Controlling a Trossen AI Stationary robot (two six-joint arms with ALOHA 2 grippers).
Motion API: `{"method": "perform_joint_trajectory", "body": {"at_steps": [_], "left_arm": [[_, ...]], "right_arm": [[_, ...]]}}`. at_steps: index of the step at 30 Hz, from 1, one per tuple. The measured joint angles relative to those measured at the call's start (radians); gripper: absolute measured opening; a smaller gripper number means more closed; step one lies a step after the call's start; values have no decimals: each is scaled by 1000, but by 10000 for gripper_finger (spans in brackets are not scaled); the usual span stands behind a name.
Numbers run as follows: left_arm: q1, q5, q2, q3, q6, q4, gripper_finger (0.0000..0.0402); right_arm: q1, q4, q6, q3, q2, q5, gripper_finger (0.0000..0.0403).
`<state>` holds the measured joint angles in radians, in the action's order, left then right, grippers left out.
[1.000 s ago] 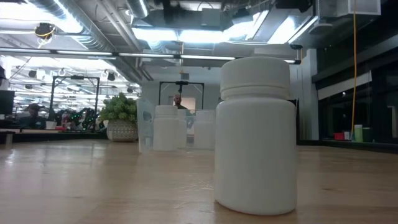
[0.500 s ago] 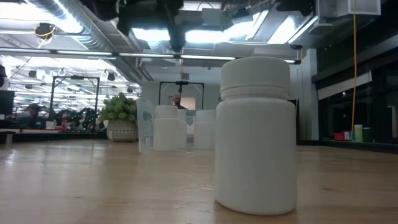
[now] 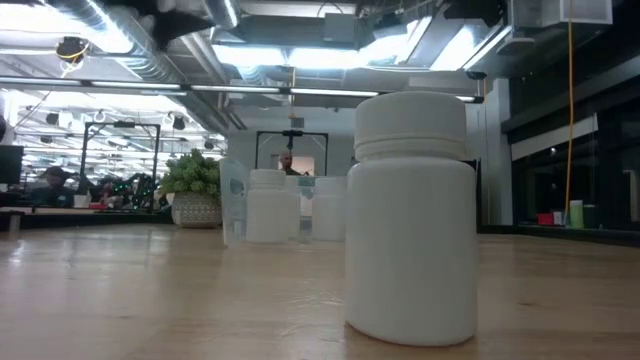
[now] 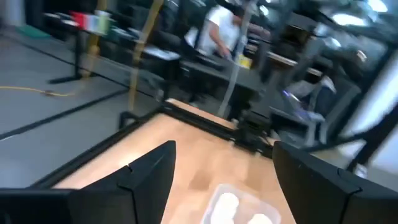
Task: Pick and place pill bottles into a basket
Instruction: Put the white medicine bottle into the transparent bin
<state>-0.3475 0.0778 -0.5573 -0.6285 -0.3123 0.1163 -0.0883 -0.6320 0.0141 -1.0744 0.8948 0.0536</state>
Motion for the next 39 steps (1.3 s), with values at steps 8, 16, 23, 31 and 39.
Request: {"method": "perform_joint_trajectory", "body": {"at_steps": [8, 16, 23, 31, 39], "left_arm": [[55, -107, 551, 350, -62, 17, 262], [93, -179, 487, 433, -32, 2, 262], [146, -316, 517, 515, -39, -57, 262], [224, -228, 557, 574, -47, -84, 262], [317, -147, 557, 575, -37, -10, 262]], "right_arm": [[0, 11, -32, 0, 0, 53, 255], [0, 35, -45, 0, 2, 53, 255], [0, 38, -35, 0, 13, 51, 255], [0, 37, -19, 0, 28, 50, 255], [0, 43, -25, 0, 48, 50, 255]]}}
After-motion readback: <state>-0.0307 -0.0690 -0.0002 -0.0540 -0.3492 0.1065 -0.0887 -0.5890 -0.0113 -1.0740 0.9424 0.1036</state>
